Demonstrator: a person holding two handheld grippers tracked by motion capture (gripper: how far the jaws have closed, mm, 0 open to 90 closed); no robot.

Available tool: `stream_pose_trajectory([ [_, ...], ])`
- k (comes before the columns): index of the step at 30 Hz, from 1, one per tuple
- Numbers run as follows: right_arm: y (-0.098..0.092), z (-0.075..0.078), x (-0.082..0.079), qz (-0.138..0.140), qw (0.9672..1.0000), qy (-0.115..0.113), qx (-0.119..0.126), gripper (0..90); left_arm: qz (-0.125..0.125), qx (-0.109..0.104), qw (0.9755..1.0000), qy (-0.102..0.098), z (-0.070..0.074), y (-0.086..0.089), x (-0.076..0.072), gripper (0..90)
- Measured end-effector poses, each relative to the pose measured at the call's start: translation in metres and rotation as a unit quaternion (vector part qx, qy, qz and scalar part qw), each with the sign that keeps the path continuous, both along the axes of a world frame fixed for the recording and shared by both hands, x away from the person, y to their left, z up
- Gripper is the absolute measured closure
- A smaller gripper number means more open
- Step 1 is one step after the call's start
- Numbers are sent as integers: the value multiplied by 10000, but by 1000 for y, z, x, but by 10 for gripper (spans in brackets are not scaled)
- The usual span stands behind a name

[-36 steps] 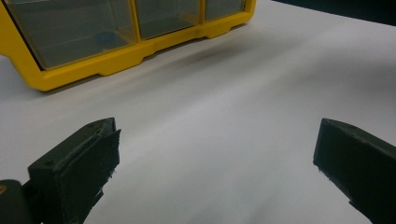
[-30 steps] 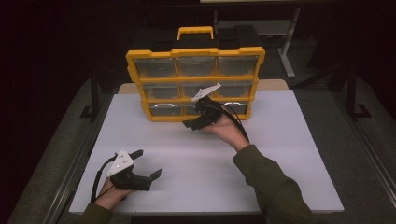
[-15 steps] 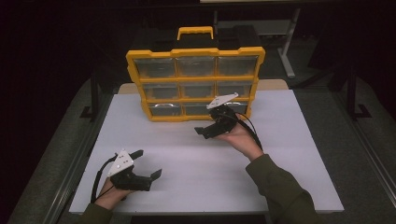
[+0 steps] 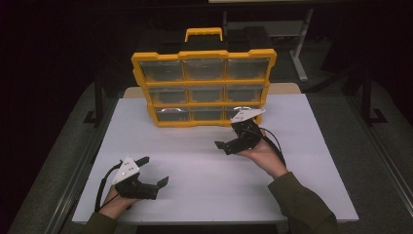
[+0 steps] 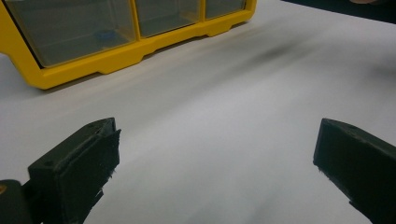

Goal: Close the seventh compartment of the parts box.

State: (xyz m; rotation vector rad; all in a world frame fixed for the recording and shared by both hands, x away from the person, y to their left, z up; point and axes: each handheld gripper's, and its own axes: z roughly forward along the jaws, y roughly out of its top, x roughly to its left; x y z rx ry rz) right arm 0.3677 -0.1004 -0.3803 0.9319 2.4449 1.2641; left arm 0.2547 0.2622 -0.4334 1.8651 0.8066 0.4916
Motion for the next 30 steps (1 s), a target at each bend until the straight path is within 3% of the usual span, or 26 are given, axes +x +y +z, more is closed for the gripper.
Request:
stream_pose_trajectory([
  [15,-40,-13,-31,-167,9996,-104,213,19,8,-11,10000,-3,0,0,0,0],
  [30,-81,-26,-63,-609,9971,-226,401,10,20,-49,10000,-11,0,0,0,0],
])
